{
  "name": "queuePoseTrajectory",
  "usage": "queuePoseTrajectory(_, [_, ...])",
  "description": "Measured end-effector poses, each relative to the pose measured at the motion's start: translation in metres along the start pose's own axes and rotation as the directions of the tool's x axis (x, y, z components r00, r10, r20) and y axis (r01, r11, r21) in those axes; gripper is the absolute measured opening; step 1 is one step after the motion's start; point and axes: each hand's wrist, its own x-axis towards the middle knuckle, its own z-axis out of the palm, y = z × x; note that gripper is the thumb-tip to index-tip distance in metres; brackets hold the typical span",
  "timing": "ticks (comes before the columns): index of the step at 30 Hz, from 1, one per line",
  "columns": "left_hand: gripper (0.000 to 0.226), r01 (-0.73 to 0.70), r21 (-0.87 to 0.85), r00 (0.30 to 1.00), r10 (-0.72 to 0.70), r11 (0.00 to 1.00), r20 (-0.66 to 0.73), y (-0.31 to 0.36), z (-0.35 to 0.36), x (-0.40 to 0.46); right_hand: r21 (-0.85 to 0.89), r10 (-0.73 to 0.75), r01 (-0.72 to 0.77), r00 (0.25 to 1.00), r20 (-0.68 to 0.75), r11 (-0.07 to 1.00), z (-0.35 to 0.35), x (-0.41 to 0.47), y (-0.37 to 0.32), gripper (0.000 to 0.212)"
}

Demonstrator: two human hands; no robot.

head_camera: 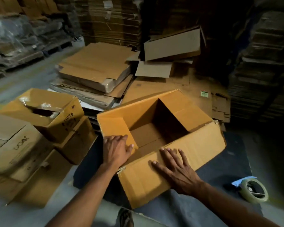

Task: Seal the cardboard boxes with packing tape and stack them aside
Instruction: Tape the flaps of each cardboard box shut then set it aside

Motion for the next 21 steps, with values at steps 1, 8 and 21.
queuePoseTrajectory(1, [0.05,-0.027,-0.046,0.999,0.025,0.999,-0.036,-0.003,0.004,-0.002,-0.001,0.006,-0.006,1.0,-0.011,1.0,0.0,0.001,0.0,0.142])
queuePoseTrajectory(8, [0.036,0.146,-0.595,0.975,-0.217,0.79,-0.049,-0.026,-0.007,0.026,0.095,-0.141,0.13,0.982,0.122,0.987,-0.057,-0.001,0.012,0.12])
queuePoseTrajectory(21, [0.023,0.466,-0.872,0.75,-0.59,0.151,0.299,-0.113,-0.024,0.152,0.276,0.011,0.032,0.988,-0.153,0.961,-0.167,0.149,0.059,0.039])
